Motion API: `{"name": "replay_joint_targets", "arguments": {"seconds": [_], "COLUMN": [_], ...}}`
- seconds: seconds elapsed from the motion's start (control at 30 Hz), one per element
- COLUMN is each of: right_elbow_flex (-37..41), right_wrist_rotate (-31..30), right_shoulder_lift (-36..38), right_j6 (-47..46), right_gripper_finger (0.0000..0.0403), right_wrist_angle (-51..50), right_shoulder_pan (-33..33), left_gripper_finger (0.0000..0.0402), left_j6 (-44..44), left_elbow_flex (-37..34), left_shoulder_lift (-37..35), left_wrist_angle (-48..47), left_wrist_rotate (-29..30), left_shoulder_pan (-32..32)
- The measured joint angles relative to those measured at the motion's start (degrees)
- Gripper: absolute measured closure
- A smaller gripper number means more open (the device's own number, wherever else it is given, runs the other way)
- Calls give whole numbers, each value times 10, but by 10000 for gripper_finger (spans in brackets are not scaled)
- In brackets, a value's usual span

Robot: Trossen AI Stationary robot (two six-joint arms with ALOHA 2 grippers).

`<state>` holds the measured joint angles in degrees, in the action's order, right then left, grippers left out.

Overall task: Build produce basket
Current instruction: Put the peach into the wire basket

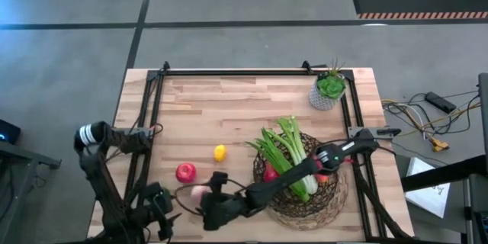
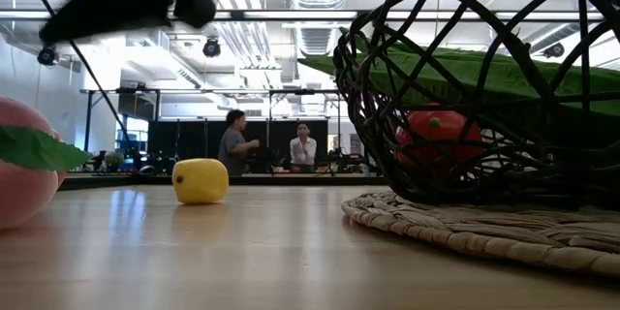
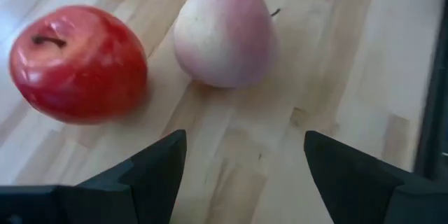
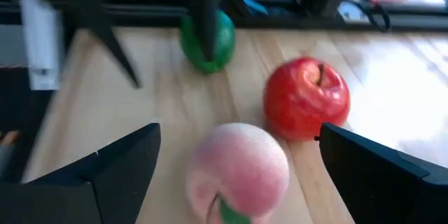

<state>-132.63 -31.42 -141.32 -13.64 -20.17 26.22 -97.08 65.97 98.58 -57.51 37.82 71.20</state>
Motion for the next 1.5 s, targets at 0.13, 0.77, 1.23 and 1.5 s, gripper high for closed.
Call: {"name": "replay_joint_targets", "arguments": {"seconds": [0.13,0.77,1.23,1.5], "right_elbow_flex": [-14,1,0,63], "right_wrist_rotate": [17,41,-134,-193], "right_shoulder_lift": [-24,-66,70,199], "right_j6": [-21,-42,-66,-329], "right_gripper_finger": [30,105,127,127], "right_wrist_angle": [-9,36,-236,-569], "right_shoulder_pan": [-9,-31,88,165], "left_gripper_finger": [128,128,128,128], "left_j6": [-6,-15,-12,-12], "left_elbow_flex": [10,12,13,14], "left_shoulder_lift": [33,48,46,45], "left_wrist_angle": [3,14,11,12], "left_wrist_rotate": [3,69,71,111], "left_shoulder_pan": [0,-4,-2,-3]}}
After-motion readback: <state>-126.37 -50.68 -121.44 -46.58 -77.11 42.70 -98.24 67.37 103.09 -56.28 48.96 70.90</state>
